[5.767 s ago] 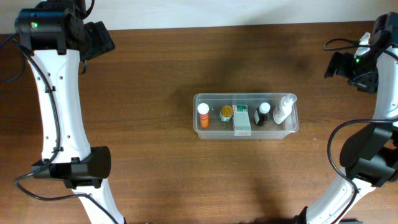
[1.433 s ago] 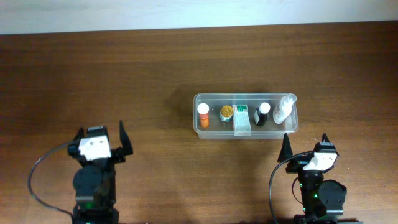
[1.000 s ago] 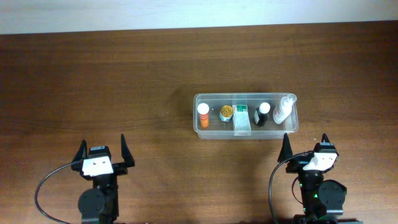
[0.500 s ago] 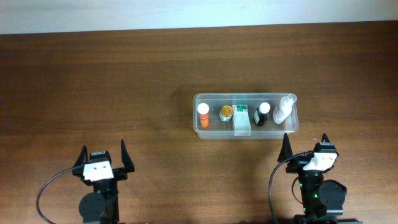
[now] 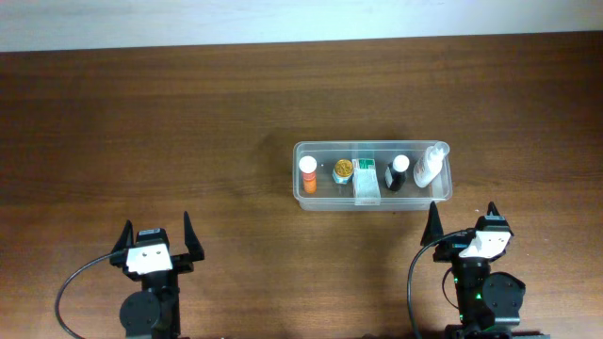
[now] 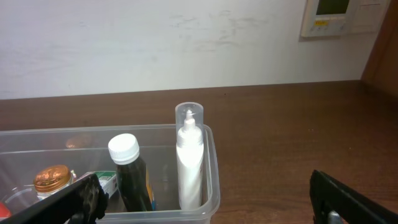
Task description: Pack container
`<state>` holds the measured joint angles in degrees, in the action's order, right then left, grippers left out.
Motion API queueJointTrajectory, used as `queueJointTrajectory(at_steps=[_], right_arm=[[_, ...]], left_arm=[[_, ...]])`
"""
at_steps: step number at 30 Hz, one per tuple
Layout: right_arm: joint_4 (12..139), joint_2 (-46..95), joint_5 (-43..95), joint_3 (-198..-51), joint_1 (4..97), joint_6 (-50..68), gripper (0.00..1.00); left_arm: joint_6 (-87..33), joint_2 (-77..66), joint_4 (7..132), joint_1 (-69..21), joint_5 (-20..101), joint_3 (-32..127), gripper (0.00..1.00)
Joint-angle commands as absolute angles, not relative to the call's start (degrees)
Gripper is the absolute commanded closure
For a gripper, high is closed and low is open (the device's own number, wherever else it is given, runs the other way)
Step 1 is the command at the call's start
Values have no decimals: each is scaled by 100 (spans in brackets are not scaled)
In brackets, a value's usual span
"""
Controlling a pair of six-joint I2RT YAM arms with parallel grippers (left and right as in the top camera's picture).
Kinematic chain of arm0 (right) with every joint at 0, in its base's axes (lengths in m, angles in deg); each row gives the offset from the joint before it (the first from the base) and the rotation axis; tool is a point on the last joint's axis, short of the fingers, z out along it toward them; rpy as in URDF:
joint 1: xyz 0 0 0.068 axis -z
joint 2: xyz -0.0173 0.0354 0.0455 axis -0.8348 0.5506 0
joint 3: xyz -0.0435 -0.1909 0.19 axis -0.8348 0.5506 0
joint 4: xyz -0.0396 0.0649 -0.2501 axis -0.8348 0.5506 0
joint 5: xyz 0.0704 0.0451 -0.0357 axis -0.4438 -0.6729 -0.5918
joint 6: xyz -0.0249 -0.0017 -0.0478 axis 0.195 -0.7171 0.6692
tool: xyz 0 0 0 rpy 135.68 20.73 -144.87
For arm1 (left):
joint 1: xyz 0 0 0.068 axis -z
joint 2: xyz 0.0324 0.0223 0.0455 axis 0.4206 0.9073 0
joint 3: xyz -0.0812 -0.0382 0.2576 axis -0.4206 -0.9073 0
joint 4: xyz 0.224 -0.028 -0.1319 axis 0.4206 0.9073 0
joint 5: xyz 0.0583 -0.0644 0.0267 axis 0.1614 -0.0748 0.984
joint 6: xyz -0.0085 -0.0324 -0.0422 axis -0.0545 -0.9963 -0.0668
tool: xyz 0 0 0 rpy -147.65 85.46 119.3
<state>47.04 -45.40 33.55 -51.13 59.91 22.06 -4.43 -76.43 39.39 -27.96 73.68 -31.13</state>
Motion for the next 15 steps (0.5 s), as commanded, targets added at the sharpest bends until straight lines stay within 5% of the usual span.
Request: queueJointTrajectory(at_steps=[1,15], right_arm=[[4709,-4584,3300,-5067,5945,2256,2],[4709,-4584,3300,-5067,5945,2256,1]], left_arm=[[-355,-7709,3941,-2836,7265,-3155,1],[-355,-7709,3941,-2836,7265,-3155,1]])
